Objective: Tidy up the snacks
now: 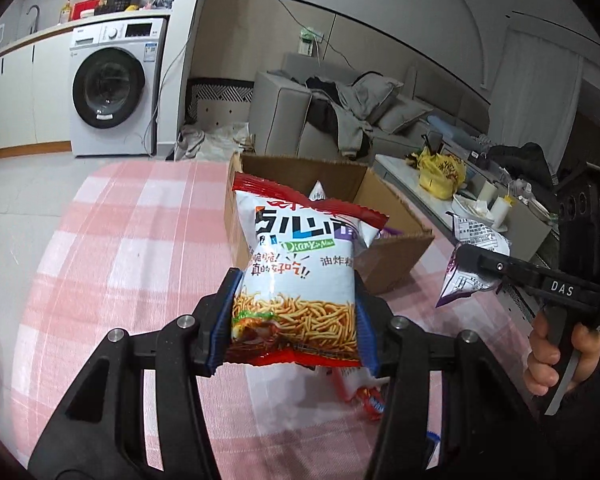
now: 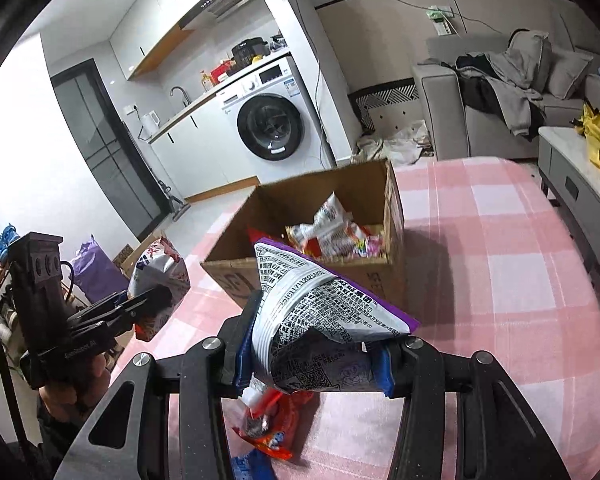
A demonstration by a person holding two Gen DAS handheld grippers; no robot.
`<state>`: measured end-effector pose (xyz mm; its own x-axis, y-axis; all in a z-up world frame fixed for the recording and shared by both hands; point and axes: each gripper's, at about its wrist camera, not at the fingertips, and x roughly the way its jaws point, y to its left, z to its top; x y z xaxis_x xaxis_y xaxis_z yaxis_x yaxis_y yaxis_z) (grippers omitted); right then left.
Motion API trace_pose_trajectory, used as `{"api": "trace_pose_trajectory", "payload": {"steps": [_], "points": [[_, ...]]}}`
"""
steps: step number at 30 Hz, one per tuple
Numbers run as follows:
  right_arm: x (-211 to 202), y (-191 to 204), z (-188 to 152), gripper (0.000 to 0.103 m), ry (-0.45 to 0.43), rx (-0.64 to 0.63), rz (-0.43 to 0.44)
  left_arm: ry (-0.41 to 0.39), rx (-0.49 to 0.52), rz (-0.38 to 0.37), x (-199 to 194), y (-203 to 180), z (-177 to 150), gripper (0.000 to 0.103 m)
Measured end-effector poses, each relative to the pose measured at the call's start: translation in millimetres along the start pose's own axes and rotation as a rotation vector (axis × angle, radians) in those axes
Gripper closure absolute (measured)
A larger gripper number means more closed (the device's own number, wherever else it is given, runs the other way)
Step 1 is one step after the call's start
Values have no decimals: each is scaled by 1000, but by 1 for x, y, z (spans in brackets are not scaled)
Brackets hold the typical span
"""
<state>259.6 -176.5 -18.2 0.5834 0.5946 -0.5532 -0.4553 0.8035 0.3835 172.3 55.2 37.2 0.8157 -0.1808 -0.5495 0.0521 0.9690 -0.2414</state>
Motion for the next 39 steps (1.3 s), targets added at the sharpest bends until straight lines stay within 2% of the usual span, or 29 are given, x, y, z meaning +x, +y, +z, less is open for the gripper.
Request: {"api": "trace_pose_trajectory", "payload": {"steps": [10,12,18,22,23,24,27,30,33,36,39], "points": [[-1,13,25,55,-42,-6,4,-43,5,5,-5,-11,29,55],[0,15,29,55,-48,-7,0,-49,3,-4,-4,-13,34,62],[10,17,35,55,-34,-19,-4,-21,32,6,7,-20,39,65],[10,14,32,55,-28,-14,-5,58,23,28,13,-1,17,64],[11,13,32,55,-27,-14,-6,74,26,37,13,2,11,58],[11,13,31,55,-24,-14,-5,98,26,55,13,5,3,48],[13,13,26,55,-12,-14,-1,141,12,90,16,15,-17,34],[13,12,23,55,-13,-12,-2,207,-7,133,22,24,-39,32],[14,9,21,55,-10,-5,-3,273,-26,130,31,31,-60,32],[15,9,20,55,-4,-9,-6,286,-2,134,31,28,-70,32],[15,7,21,55,-8,-2,-8,314,-3,104,35,24,-69,41]]}}
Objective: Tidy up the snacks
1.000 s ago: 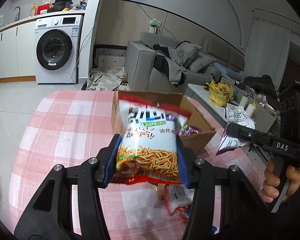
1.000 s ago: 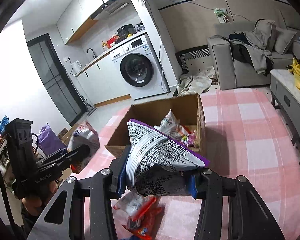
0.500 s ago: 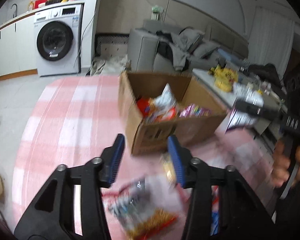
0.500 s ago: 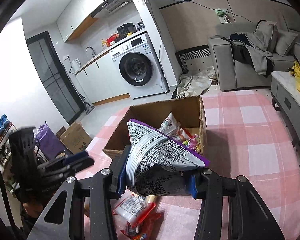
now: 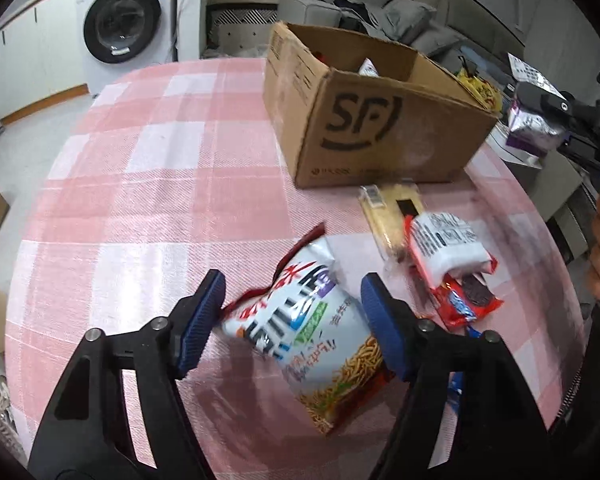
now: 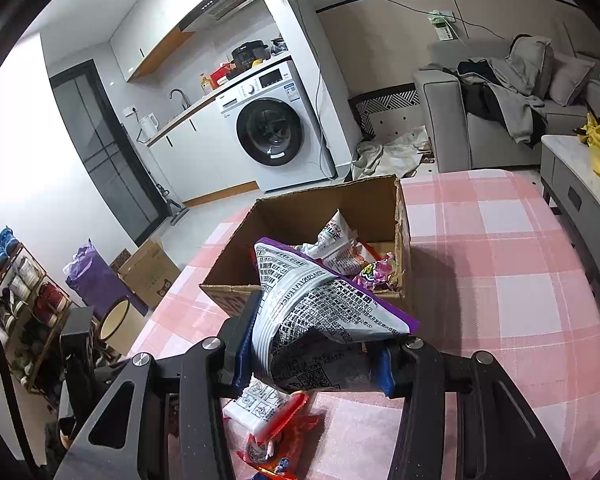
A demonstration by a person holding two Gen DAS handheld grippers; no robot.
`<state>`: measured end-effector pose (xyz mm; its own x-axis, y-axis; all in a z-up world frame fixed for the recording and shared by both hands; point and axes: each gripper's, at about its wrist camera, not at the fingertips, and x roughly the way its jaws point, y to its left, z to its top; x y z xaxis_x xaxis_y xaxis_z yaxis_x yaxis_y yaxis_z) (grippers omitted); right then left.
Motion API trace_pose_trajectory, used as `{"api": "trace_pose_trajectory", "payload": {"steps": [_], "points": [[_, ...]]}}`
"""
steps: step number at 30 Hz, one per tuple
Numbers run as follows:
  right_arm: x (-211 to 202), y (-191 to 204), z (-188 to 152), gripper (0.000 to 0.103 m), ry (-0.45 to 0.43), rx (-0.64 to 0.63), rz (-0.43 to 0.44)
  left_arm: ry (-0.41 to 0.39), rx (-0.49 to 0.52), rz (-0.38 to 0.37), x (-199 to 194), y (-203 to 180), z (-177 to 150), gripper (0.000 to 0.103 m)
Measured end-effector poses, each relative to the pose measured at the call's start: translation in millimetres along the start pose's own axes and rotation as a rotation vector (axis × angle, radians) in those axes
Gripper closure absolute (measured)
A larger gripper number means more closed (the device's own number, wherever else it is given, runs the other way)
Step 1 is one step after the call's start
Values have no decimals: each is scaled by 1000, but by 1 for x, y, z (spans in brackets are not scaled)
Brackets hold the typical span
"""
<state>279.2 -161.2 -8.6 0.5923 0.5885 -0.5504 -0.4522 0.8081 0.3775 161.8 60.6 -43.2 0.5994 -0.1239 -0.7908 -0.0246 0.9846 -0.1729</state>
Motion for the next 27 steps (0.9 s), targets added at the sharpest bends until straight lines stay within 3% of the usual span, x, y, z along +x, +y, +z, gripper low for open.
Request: {"api": "trace_pose_trajectory", "payload": {"steps": [8,11,15,27], "points": [[0,1,-3,55,3,-7,12,11,9,9,8,-6,-2,37],[-1,0,-4,55,4,-4,13,36,-7,23,12,-3,-4,23],[-2,-2,-5,55,3,-7,14,38,-34,6,13,4,-11,19],[0,0,-8,55,4,-5,30,51,-73,69,-5,10,-20,18]]}}
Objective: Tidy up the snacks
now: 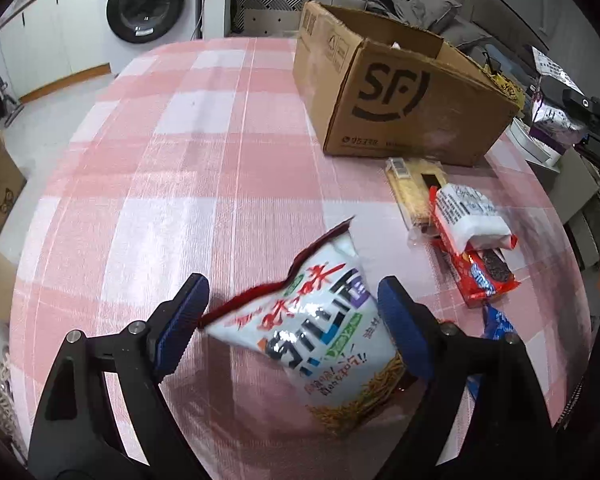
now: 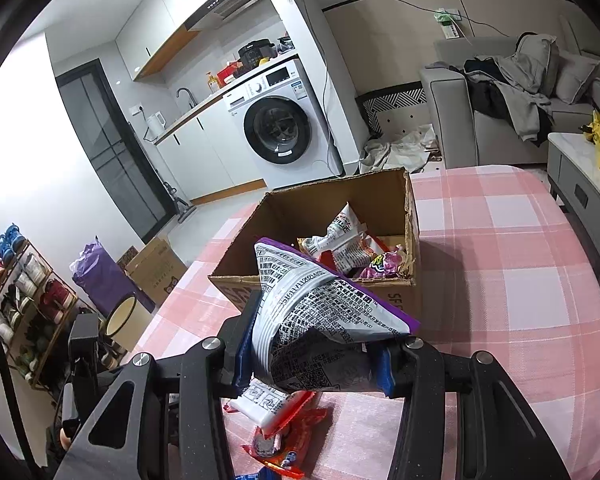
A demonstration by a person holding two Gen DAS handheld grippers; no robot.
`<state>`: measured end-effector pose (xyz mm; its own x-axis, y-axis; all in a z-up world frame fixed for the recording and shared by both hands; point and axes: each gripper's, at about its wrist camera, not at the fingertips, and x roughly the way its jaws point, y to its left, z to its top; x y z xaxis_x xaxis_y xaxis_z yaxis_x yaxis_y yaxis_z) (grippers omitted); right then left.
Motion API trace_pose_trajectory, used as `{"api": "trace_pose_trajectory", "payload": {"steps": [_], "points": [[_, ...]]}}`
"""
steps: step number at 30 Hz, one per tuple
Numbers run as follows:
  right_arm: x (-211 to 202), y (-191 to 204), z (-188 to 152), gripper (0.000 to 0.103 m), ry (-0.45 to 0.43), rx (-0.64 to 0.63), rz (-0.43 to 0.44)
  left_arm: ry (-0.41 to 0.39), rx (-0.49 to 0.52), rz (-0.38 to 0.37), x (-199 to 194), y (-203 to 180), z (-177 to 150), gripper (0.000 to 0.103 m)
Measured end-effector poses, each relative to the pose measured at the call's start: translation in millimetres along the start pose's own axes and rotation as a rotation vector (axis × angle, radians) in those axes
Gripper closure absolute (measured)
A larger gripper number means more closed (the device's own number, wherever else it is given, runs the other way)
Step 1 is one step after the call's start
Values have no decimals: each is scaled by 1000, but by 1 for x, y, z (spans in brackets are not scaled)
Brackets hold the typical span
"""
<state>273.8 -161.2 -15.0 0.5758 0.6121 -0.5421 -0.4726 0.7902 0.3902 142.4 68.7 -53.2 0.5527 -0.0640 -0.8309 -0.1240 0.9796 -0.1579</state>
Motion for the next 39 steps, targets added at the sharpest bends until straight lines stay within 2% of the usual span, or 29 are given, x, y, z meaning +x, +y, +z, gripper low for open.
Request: {"api": "trace_pose_trajectory", "payload": {"steps": [5,7,8,9,11,16,22,31,39], "points": [[0,-2,0,55,-4,7,0,9,-36,-18,-1,4,-10,18],[0,-2,-1,55,-4,9,3,-17,-21,-43,-3,2,-14,29],[-1,-2,-1,55,-3,7,3,-18,-15,-64,-4,0,-14,43],[-1,-1,-1,55,-3,5,2,-10,-8,-84,-4,-3,-14,51],[-2,-2,-1,55,-6,5,2,-29,3,-73,-6,-7,-12,55],[-3,-2,-2,55,-4,4,2,-61,-17,-88,-8,-6,-4,56],[-3,-2,0,55,-3,2,-1,-159,-8,-114,-28,-8,19,56],[2,5,7,55,-16,-20,0,-286,10,-151,-50,-23,77,56],[11,6,23,55,-53,-1,-20,-354,67,-165,-50,-52,120,56]]}}
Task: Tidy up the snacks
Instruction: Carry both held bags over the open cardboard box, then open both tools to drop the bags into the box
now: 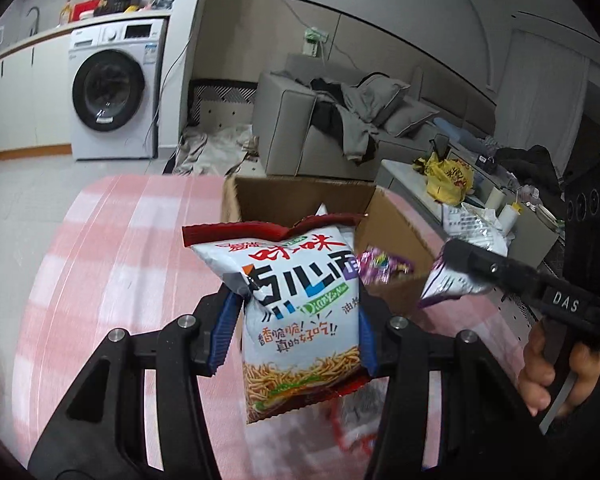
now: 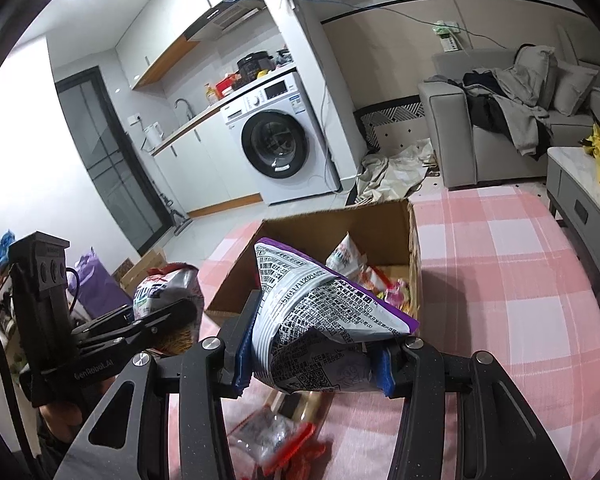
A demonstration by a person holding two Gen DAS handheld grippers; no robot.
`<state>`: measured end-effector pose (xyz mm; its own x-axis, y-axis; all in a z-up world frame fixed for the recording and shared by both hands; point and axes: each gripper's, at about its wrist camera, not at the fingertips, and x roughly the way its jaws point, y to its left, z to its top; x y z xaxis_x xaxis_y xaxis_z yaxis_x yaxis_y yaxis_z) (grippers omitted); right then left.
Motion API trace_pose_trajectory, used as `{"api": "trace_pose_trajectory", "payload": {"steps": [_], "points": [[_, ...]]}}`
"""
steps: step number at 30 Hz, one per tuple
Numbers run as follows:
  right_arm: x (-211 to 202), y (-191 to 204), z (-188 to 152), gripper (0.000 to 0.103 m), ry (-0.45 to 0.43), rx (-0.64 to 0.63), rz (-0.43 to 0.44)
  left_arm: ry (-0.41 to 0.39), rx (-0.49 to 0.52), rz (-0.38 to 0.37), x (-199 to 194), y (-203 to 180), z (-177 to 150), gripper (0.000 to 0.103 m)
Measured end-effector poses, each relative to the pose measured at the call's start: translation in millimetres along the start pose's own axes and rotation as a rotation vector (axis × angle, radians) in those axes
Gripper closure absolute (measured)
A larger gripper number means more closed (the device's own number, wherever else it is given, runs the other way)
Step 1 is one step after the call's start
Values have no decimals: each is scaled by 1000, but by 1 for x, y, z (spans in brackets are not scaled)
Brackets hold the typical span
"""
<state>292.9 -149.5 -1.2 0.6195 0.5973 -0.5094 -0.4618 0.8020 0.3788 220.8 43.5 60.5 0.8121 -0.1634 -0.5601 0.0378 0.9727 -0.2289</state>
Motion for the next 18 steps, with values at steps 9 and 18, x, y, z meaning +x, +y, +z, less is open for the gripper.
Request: {"api": "trace_pose_trajectory", "payload": {"steps": [9,18], "points": [[22,-7,21,55,-26,65,-51,2,1,8,46,-10,29,56],[56,-13,24,53,33,64,-77,16,-2,12,88,-5,39,55]]}}
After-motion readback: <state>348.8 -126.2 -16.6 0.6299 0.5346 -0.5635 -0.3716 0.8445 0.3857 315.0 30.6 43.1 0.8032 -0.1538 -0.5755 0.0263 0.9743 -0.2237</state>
